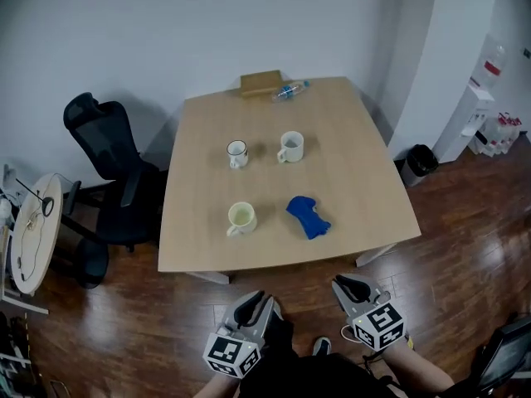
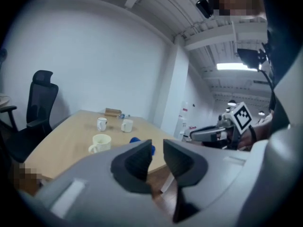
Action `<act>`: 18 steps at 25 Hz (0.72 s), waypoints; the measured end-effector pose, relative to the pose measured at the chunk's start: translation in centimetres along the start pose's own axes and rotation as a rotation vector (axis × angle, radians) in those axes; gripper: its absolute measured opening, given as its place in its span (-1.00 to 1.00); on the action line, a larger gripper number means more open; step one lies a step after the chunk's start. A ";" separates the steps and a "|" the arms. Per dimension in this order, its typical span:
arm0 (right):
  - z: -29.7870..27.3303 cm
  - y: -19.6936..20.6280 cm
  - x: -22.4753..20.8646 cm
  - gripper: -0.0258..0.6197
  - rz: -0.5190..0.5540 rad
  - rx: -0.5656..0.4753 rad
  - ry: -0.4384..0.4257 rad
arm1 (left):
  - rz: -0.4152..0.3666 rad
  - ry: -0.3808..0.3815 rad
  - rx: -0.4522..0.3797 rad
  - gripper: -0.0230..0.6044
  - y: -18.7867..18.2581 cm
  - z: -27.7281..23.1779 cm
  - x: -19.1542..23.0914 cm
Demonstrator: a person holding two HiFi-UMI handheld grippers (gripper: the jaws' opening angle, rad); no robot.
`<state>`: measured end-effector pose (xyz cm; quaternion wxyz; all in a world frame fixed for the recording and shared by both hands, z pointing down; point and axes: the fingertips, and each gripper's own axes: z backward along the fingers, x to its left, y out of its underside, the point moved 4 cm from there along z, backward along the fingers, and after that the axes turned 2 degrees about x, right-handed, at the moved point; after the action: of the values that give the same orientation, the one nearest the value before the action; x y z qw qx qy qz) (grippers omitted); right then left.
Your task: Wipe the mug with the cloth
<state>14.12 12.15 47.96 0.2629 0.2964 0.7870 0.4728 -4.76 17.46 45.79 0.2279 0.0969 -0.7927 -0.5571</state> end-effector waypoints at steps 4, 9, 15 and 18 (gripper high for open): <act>4.5 0.7 1.0 -0.80 0.004 -0.087 0.008 | -0.013 -0.008 0.012 -0.68 1.3 2.7 -5.3; 6.8 0.2 2.3 -0.81 0.051 -0.135 0.021 | -0.005 -0.005 -0.014 -0.68 2.0 5.1 -6.4; 7.2 -1.3 4.5 -0.81 0.056 -0.157 0.049 | -0.005 0.029 -0.045 -0.68 0.6 7.0 -6.0; 6.3 -2.0 5.7 -0.81 0.087 -0.153 0.052 | -0.009 0.026 -0.056 -0.68 0.4 7.9 -4.8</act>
<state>14.16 19.15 42.79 0.2434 0.2968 0.7417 0.5500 -4.20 26.24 42.76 0.2383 0.1013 -0.7734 -0.5786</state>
